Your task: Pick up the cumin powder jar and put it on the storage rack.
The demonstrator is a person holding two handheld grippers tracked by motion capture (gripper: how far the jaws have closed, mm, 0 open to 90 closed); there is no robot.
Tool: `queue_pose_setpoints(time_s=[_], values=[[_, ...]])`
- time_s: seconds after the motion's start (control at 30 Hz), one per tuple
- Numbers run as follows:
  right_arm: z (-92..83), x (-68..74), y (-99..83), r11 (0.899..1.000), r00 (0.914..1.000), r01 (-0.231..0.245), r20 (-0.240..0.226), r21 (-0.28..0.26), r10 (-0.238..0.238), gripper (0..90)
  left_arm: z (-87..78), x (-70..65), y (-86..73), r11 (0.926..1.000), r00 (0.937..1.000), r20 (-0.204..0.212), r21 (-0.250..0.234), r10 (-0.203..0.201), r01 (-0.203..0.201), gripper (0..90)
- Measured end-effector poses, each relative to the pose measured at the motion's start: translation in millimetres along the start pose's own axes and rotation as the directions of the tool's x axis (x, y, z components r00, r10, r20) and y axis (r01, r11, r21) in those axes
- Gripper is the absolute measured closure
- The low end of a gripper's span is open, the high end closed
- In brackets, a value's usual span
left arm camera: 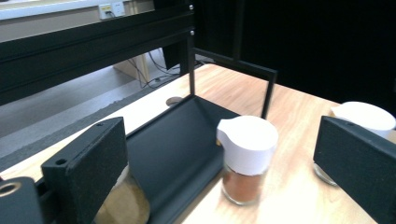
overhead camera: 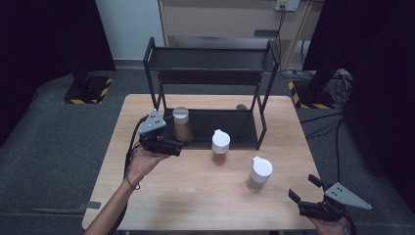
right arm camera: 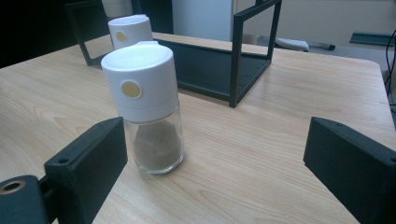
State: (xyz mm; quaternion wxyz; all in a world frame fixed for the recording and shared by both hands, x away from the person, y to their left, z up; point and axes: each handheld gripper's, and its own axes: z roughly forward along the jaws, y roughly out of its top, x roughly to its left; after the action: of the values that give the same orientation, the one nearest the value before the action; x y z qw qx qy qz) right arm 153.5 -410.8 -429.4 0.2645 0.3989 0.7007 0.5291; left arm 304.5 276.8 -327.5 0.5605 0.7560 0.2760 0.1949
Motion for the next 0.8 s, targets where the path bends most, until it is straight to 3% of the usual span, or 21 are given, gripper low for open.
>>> queue_pose_setpoints(time_s=[0.33, 0.57, 0.8], values=[[0.1, 0.5, 0.4, 1.000, 1.0000, 0.001, 0.002, 0.003, -0.001, 6.6, -25.3, -10.1, -26.5, 0.9979, 0.9997, 0.026, -0.064, 0.000, 0.002, 2.4], [0.2, 0.9, 0.6, 1.000, 1.0000, 0.002, 0.005, 0.003, -0.002, 6.6, -37.2, -15.7, -42.3, 0.9975, 0.9990, 0.030, -0.064, 0.032, -0.030, 2.4], [0.4, 1.0, 0.6, 1.000, 1.0000, 0.003, 0.007, 0.004, -0.003, 6.6, -42.0, -16.5, -58.8, 0.9974, 0.9983, 0.055, -0.071, 0.020, -0.017, 2.4]])
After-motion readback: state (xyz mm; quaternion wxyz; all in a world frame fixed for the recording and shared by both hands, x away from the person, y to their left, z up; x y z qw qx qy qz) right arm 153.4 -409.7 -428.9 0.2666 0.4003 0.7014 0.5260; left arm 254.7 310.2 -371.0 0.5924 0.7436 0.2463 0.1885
